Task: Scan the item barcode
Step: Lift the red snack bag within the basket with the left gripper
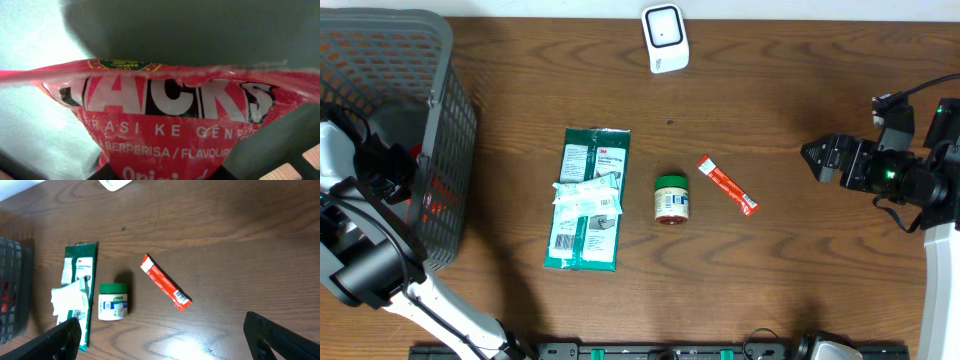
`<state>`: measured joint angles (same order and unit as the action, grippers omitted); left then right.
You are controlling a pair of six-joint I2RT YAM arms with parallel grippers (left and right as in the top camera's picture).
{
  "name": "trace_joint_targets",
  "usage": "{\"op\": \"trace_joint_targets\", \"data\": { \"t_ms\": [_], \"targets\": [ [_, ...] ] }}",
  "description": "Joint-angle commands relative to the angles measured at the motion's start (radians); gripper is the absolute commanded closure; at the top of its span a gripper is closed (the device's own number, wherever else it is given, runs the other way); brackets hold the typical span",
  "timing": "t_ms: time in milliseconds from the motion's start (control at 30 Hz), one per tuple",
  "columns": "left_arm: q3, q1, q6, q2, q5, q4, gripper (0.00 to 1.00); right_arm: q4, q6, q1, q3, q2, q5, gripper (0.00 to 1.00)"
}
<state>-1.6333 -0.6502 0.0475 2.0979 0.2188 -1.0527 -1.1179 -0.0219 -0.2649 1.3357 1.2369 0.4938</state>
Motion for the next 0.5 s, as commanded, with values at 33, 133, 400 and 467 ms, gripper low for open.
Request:
{"op": "trace_joint_targets", "data": {
  "t_ms": [33, 133, 400, 467],
  "targets": [
    [-0.018, 0.0, 0.004, 0.002, 0.021, -0.013, 0.69, -0.001, 0.005, -0.005, 0.01, 0.007, 0.001, 0.01],
    [-0.055, 0.001, 0.012, -0.046, 0.032, -0.032, 0.71, -0.001, 0.005, -0.005, 0.01, 0.007, 0.002, 0.01],
    [-0.088, 0.001, 0.048, -0.333, 0.043, 0.016, 0.79, -0.011, 0.005, -0.005, 0.01, 0.007, 0.003, 0.01],
    [-0.088, 0.0, 0.071, -0.418, 0.043, 0.045, 0.8, -0.016, 0.005, -0.005, 0.01, 0.007, 0.002, 0.01]
  ]
}}
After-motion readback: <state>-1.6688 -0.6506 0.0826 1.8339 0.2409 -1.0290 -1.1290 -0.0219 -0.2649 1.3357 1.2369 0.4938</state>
